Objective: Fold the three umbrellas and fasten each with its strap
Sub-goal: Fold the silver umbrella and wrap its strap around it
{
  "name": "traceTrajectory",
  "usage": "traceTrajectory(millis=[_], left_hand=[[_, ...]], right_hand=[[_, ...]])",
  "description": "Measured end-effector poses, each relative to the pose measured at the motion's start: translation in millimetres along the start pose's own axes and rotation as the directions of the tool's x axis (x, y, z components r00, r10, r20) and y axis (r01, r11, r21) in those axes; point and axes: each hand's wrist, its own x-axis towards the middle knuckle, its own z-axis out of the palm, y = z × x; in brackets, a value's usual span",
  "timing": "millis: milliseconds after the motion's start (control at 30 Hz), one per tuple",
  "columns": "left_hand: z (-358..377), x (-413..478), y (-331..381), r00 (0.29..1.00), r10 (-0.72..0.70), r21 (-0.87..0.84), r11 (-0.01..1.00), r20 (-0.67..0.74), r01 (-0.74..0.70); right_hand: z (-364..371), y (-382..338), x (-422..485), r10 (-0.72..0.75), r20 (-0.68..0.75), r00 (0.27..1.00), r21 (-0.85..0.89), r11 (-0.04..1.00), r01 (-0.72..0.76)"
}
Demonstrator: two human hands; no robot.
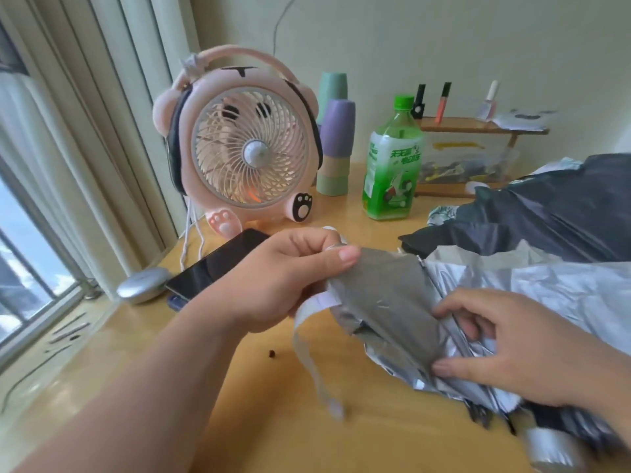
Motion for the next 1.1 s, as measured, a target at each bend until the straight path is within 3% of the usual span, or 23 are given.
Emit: traceTrajectory(millis=[167, 267, 500, 633, 767, 900, 1000, 1100], left_hand=[[-0.5, -4.9, 0.7, 0.936, -0.059, -0.165, 0.979, 0.347, 0.123], [1.4, -6.1, 1.9, 0.91, -0.093, -0.257, 0.943, 0.404, 0.211], [8.2, -3.8, -1.7, 0.969, -0.053, -0.357, 0.924, 0.242, 0.139], [12.4, -7.5, 6.3, 0.965, -0.134, -0.203, 0.962, 0.224, 0.181], [12.8, -7.1, 7.6, 0.991, -0.063, -0.168, 0.982, 0.12, 0.083], [19.3, -5.6, 4.4, 0.997, -0.01, -0.321, 0.946, 0.073, 0.033], [26.7, -5.8, -0.1, 0.998, 0.019, -0.339, 0.941, 0.053, 0.0], [35.1, -5.1, -3.7, 0.996, 0.063, -0.338, 0.938, -0.07, -0.083]], right_hand=[[-1.6, 2.4, -1.5, 0.021, 0.003, 1.0, 0.06, 0.998, -0.022], [-2.5, 2.2, -4.0, 0.022, -0.033, 0.999, 0.109, 0.994, -0.019], [-23.5, -19.8, -19.6, 0.085, -0.061, 0.994, 0.1, 0.992, -0.079], [-33.5, -33.3, -57.9, 0.298, -0.245, 0.922, -0.018, 0.95, -0.312], [-6.6, -60.1, -84.7, 0.514, -0.096, 0.852, -0.158, 0.838, -0.523], [17.9, -63.4, -85.0, 0.539, -0.203, 0.817, -0.148, 0.808, -0.57], [25.0, -62.6, -86.4, 0.548, -0.25, 0.798, -0.15, 0.792, -0.591], [28.8, -59.6, -90.4, 0.574, -0.271, 0.772, -0.076, 0.787, -0.612]])
